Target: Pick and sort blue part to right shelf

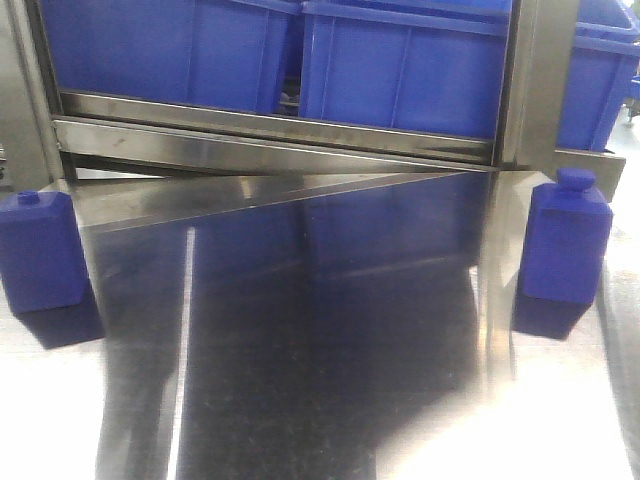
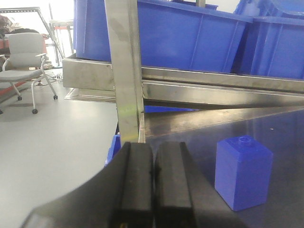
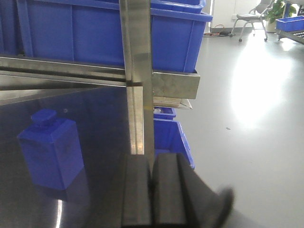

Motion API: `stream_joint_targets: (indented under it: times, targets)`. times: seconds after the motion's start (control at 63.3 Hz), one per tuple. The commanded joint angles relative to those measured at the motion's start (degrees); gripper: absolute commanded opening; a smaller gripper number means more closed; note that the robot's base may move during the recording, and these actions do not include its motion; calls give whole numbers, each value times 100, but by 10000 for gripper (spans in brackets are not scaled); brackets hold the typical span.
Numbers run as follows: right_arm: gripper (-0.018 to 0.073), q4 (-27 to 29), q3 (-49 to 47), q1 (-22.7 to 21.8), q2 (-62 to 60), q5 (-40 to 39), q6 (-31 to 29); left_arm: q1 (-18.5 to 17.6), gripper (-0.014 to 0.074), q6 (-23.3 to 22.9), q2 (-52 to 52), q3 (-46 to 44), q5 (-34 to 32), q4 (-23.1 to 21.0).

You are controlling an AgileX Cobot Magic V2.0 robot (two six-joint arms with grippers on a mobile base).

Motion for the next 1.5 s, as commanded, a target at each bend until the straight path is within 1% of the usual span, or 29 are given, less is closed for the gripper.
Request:
stream_joint_targets:
  times: [0.0, 0.237, 0.458, 0.6, 0.679, 0.711, 0.742, 0.821, 0.884, 0.963, 0.995, 1.026, 1.074, 1.137, 1.216, 1.248, 1.342, 1.453, 1.469, 1.484]
  targets:
    - [32, 13, -128, -35, -123, -499, -25, 8, 125, -27, -125, 129, -498, -37]
    - [32, 13, -128, -35, -123, -499, -25, 8, 125, -27, -125, 129, -550, -48]
    - [32, 13, -128, -35, -123, -499, -25, 8, 125, -27, -125, 129, -973, -48]
    - [32, 13, -128, -35, -123, -499, -25, 8, 125, -27, -125, 129, -1411, -48]
    - [32, 8, -128, -35, -123, -504, -25, 8, 125, -27, -125, 87, -1794, -261]
    - [32, 8, -128, -35, -123, -503, -25, 8, 125, -27, -115, 14, -1881, -390]
    - [32, 8, -128, -35, -123, -503, -25, 8, 125, -27, -104, -119, -1864, -419]
    - [32, 8, -128, -35, -123, -503, -25, 8, 127, -27, -4, -598, -1499, -405]
    - [32, 7, -128, -35, -123, -497, -25, 8, 128, -27, 166, -1144, -806, -287]
    - [32, 7, -128, -35, -123, -497, -25, 8, 138, -27, 484, -1954, 59, -275]
    - [32, 7, -128, -35, -123, -497, -25, 8, 156, -27, 652, -2280, 488, -275]
    - [32, 7, -128, -35, -123, -497, -25, 8, 184, -27, 826, -2526, 691, -275]
    - [32, 7, -128, -35, -123, -497, -25, 8, 248, -27, 1084, -2969, 1158, -275]
    - [32, 7, -128, -35, -123, -497, -25, 8, 328, -27, 1422, -3338, 1638, -345]
    - [32, 7, -128, -35, -123, -497, -25, 8, 450, -27, 1904, -3782, 2274, -573]
    - [32, 7, -128, -35, -123, -497, -25, 8, 482, -27, 2089, -3909, 2493, -714]
    - [32, 7, -128, -35, -123, -497, -25, 8, 535, -27, 2543, -4148, 2956, -1156]
    - [32, 7, -128, -35, -123, -497, -25, -69, 583, -27, 3120, -4273, 3235, -1910]
    - [32, 7, -128, -35, -123, -497, -25, -83, 591, -27, 3195, -4286, 3260, -1956]
    - [32, 7, -128, -35, -123, -497, -25, -96, 605, -16, 3308, -4305, 3306, -2128]
